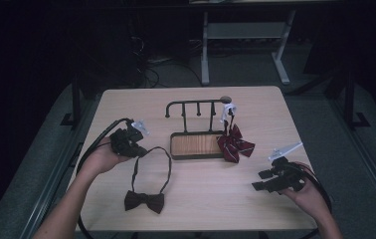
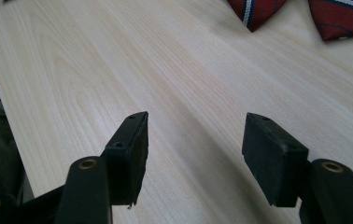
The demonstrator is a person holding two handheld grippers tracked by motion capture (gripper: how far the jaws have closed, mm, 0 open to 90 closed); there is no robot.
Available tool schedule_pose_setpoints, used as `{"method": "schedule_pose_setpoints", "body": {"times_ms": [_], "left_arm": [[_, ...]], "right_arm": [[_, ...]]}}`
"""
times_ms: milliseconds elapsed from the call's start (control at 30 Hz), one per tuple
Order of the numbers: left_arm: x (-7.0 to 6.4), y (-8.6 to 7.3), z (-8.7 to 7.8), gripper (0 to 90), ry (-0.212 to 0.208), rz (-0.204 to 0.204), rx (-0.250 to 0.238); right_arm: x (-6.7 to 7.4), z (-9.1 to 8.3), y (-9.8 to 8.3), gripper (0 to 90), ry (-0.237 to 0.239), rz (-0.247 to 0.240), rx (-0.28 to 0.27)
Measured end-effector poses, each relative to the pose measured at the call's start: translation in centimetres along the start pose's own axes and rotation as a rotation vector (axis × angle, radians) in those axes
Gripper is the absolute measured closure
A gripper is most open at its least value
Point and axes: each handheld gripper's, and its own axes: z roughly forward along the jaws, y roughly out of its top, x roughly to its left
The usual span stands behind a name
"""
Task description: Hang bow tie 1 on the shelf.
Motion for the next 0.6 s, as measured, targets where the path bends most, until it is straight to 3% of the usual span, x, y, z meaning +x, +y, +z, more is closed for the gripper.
{"method": "schedule_pose_setpoints", "body": {"times_ms": [600], "left_arm": [[-0.4,0.6,-2.2,89.6,-0.008,0.014,-0.041]], "right_arm": [[0.1,-0.4,0.0,41.0,-0.006,-0.004,-0.011]]}}
